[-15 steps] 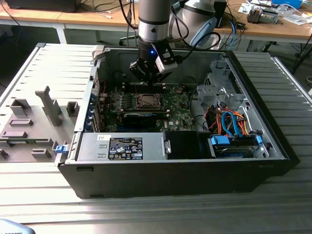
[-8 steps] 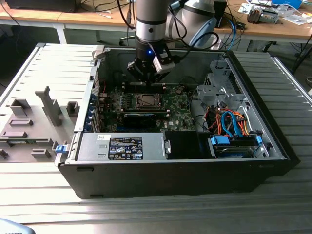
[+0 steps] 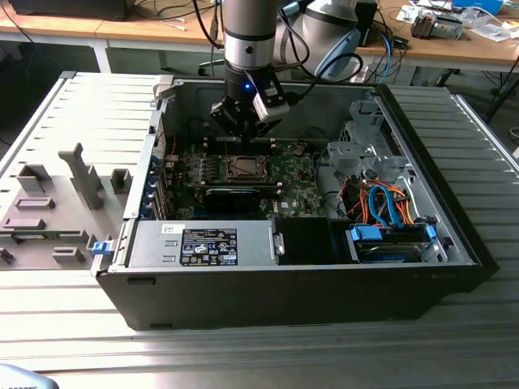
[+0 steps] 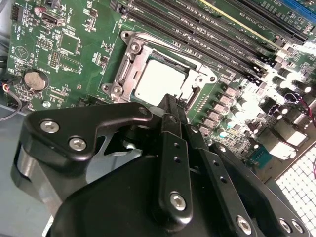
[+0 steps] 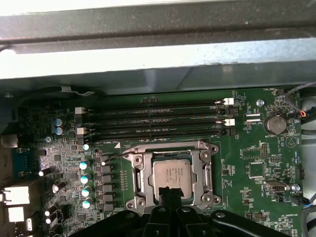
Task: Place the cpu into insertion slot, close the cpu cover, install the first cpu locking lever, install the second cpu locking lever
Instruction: 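Install the first cpu locking lever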
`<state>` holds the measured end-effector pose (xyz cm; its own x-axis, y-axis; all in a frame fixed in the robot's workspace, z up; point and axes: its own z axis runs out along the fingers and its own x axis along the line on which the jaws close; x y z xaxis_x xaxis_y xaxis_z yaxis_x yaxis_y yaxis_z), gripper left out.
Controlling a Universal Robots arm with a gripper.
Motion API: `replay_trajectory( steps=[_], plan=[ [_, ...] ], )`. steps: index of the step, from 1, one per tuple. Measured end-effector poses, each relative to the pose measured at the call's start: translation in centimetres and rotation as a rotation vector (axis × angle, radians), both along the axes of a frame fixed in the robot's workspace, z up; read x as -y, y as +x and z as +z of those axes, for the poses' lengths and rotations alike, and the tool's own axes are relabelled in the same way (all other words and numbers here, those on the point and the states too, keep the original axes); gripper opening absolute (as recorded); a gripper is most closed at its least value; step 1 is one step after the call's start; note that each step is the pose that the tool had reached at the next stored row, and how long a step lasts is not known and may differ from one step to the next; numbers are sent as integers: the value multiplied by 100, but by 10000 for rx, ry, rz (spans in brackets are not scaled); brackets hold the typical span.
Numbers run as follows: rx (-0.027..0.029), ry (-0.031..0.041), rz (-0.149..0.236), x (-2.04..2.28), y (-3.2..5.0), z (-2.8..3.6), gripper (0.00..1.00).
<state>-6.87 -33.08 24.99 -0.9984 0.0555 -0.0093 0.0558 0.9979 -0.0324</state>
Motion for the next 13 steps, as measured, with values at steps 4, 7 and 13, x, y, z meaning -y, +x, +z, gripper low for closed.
replay_trajectory(
  steps=[4,7,13],
  plan=[
    [0,1,-1,0,-12,0,11],
    [1,1,0,0,-19,0,11],
    [1,0,0,0,-29,0,11]
  ],
)
